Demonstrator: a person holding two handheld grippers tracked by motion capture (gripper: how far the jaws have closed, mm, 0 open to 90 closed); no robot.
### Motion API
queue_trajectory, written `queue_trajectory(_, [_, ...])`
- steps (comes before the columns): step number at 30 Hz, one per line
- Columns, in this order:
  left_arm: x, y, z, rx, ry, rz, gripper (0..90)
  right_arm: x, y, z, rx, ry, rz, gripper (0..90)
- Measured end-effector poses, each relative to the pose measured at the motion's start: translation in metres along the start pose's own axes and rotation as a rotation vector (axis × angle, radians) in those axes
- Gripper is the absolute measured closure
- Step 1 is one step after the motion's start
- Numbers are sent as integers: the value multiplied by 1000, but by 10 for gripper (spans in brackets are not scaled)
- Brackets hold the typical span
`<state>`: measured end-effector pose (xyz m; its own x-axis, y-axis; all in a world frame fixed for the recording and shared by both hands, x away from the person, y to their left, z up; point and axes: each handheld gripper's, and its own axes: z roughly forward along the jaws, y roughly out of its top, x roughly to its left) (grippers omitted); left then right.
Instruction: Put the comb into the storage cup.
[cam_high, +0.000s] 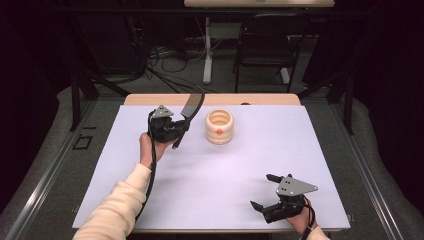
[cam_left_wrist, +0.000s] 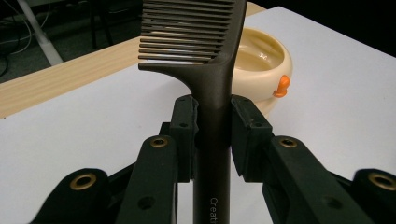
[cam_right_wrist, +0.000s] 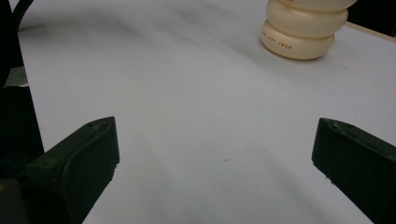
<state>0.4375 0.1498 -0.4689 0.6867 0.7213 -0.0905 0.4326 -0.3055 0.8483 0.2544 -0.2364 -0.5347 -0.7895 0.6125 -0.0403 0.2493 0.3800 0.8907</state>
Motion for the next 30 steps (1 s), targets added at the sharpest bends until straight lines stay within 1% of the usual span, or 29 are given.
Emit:
queue_trajectory(4, [1,2,1,-2,1,1,723,0,0,0,-1,-1,0,4])
queue_trajectory(8, [1,7,3,9,4,6,723,0,0,0,-1,-2,0,4])
queue_trajectory(12, [1,11,4,4,2,5,723,0,0,0,0,-2,1,4])
queue_trajectory(14, [1,13,4,-8,-7,-8,723,0,0,0,-1,-1,1,4])
queue_trajectory(15, [1,13,4,-8,-7,-8,723,0,0,0,-1,-1,1,4])
queue_trajectory(21, [2,20,5,-14,-2,2,723,0,0,0,-3,-1,2,4])
queue_trajectory(30, [1,22,11,-22,-3,7,723,0,0,0,-3,-1,1,4])
